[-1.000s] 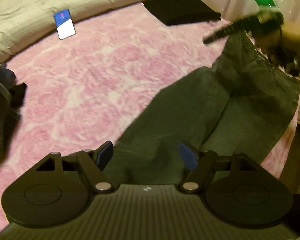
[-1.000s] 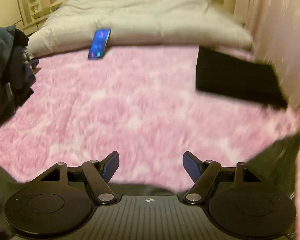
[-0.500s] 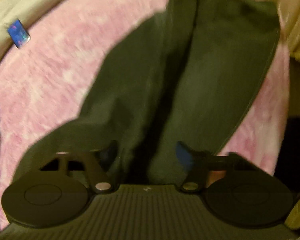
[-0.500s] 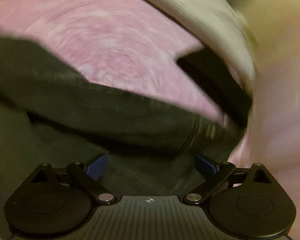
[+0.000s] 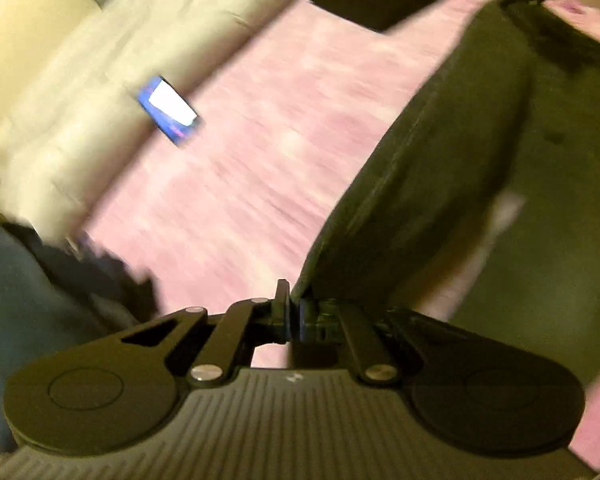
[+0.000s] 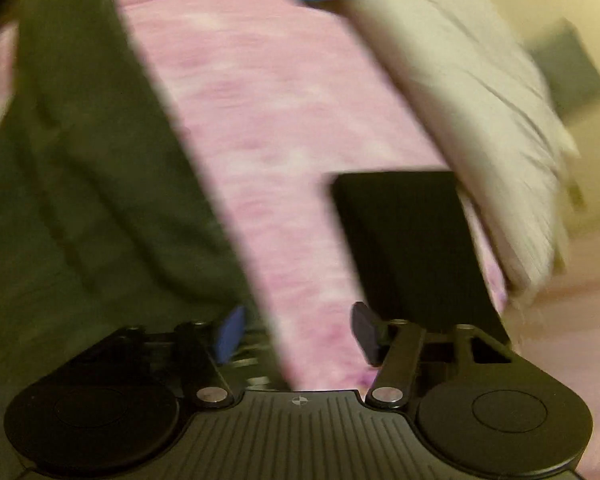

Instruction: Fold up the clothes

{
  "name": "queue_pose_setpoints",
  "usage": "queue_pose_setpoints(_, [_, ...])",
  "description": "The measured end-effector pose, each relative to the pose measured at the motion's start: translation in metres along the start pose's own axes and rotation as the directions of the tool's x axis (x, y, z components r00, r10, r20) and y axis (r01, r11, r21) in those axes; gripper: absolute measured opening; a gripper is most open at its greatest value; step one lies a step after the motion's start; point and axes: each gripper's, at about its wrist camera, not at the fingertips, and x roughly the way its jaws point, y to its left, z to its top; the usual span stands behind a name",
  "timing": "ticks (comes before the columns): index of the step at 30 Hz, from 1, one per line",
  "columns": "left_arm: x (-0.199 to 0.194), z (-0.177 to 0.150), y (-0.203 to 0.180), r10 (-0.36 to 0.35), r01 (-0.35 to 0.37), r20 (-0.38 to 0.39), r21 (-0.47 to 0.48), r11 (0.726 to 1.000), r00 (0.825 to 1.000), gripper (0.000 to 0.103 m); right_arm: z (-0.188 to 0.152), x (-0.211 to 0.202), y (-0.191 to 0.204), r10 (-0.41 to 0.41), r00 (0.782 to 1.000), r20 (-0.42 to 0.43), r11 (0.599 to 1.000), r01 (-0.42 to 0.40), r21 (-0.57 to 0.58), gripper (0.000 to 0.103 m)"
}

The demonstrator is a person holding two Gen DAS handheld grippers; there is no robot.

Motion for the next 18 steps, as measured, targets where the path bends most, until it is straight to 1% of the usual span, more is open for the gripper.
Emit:
queue_pose_setpoints(1, [0.016,0.015,0.014,0.036,-0.036,-0.005,-0.004,0.999,0.999,0.021,0.003,0.006,-0.010,-0.031,1.000,-0.001,0.998,0.031,0.052,0.067])
queue_pose_setpoints(2, [0.026,0.023,0.023,0.064,-0.064,-0.014,-0.006,0.998,0.998,0.036,0.005,0.006,-0.017,-0.044,0.999,0.004,0.993,0.044,0.107,0.072])
queue_pose_setpoints(3, [0.035,0.029,0.029,0.089,-0.089,-0.024,-0.007,0.996,0.996,0.042,0.003,0.000,-0.019,-0.031,0.999,0.019,0.985,0.028,0.168,0.084])
queue_pose_setpoints(4, [0.039,0.031,0.032,0.105,-0.106,-0.025,-0.006,0.994,0.994,0.042,-0.001,-0.007,-0.020,-0.010,0.999,0.034,0.974,0.002,0.228,0.089])
queue_pose_setpoints(6, [0.031,0.024,0.029,0.131,-0.131,-0.003,-0.014,0.991,0.991,0.041,-0.014,-0.022,-0.008,0.049,0.998,0.047,0.944,-0.061,0.324,0.090])
queue_pose_setpoints(8, [0.018,0.006,0.018,0.101,-0.101,-0.009,-0.048,0.994,0.995,0.042,-0.025,-0.035,0.009,0.111,0.993,0.048,0.906,-0.121,0.406,0.090])
queue_pose_setpoints(10, [0.009,-0.015,0.001,0.046,-0.050,-0.046,-0.092,0.994,0.998,0.042,-0.027,-0.045,0.031,0.171,0.985,0.011,0.870,-0.156,0.469,0.090])
queue_pose_setpoints(12, [0.000,-0.044,-0.018,-0.018,0.004,-0.096,-0.143,0.990,0.995,0.042,-0.037,-0.048,0.052,0.236,0.971,-0.036,0.824,-0.181,0.537,0.090])
queue_pose_setpoints(13, [-0.004,-0.058,-0.027,-0.037,0.016,-0.118,-0.173,0.985,0.992,0.043,-0.040,-0.052,0.061,0.264,0.963,-0.054,0.799,-0.187,0.572,0.090])
queue_pose_setpoints(16, [-0.015,-0.098,-0.058,-0.091,0.038,-0.192,-0.263,0.964,0.977,0.052,-0.054,-0.067,0.083,0.344,0.935,-0.090,0.706,-0.194,0.681,0.090])
queue_pose_setpoints(17, [-0.018,-0.112,-0.067,-0.112,0.047,-0.213,-0.289,0.956,0.971,0.056,-0.059,-0.071,0.090,0.367,0.925,-0.098,0.677,-0.193,0.711,0.090])
queue_pose_setpoints(18, [-0.021,-0.126,-0.075,-0.134,0.056,-0.233,-0.313,0.948,0.963,0.062,-0.061,-0.074,0.098,0.384,0.918,-0.105,0.655,-0.190,0.731,0.090])
